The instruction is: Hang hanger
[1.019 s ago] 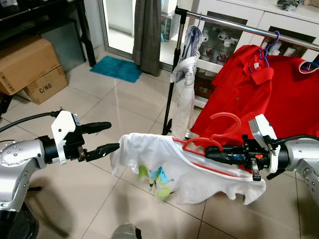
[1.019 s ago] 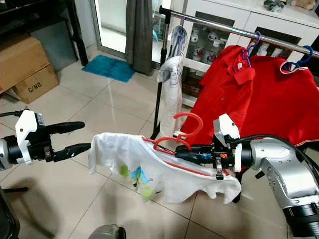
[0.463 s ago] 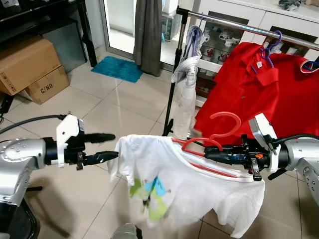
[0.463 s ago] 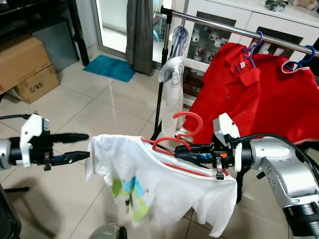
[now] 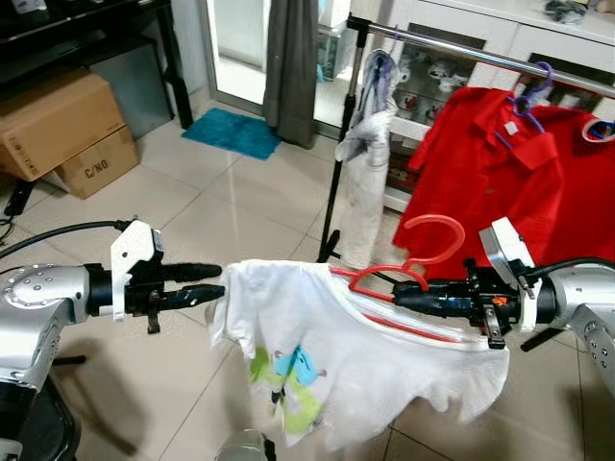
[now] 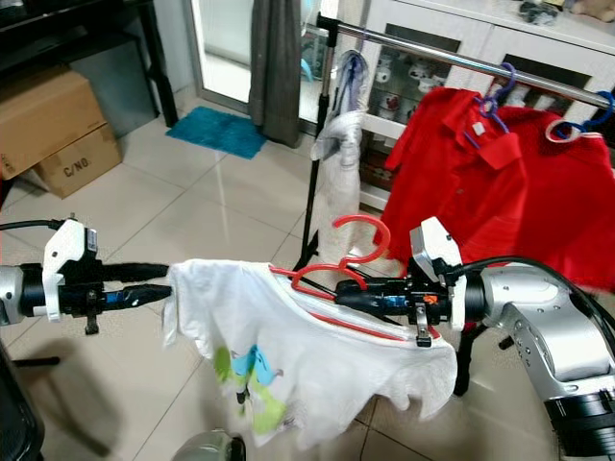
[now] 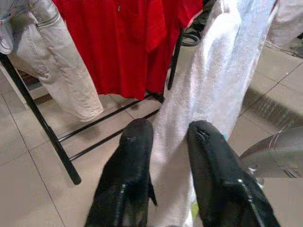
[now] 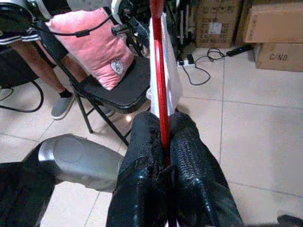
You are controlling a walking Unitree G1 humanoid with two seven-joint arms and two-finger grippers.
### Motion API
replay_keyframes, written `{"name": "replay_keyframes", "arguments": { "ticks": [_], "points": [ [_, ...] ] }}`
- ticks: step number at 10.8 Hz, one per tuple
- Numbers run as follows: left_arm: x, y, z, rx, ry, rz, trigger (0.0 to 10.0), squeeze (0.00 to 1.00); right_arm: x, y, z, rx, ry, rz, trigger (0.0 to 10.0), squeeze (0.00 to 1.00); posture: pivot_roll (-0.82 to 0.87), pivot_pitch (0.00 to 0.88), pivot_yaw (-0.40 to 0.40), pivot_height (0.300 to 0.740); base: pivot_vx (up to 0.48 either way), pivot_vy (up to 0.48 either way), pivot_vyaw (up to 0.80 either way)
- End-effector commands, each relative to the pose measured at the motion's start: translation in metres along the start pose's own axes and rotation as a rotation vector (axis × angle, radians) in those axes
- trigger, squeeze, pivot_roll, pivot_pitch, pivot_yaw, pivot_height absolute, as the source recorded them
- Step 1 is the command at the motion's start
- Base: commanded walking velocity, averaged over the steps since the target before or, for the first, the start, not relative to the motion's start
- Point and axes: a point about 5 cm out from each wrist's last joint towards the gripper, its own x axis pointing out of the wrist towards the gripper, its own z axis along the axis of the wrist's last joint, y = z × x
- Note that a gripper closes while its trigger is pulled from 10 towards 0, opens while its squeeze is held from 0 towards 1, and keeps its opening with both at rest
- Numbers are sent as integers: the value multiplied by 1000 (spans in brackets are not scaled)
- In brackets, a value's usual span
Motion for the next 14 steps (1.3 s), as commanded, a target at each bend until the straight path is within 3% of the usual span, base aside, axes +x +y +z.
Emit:
{"name": "replay_keyframes", "arguments": {
  "ticks": [1,3,10,14],
  "points": [
    [4,0,1,6,9,-30,0,0,-6,-2,10,-36,-19,-12,10000,0,159,23,-29,740,0,0,0],
    [9,-1,-2,4,24,-59,0,0,-6,-2,12,-40,-19,-11,10000,0,158,24,-30,740,0,0,0],
    [8,9,0,11,1,12,0,0,-5,-2,11,-43,-14,-25,10000,0,155,17,-24,740,0,0,0],
    [-27,5,1,-48,-85,171,0,0,-15,-5,4,-36,-8,-119,10000,0,157,6,-15,740,0,0,0]
  ]
}}
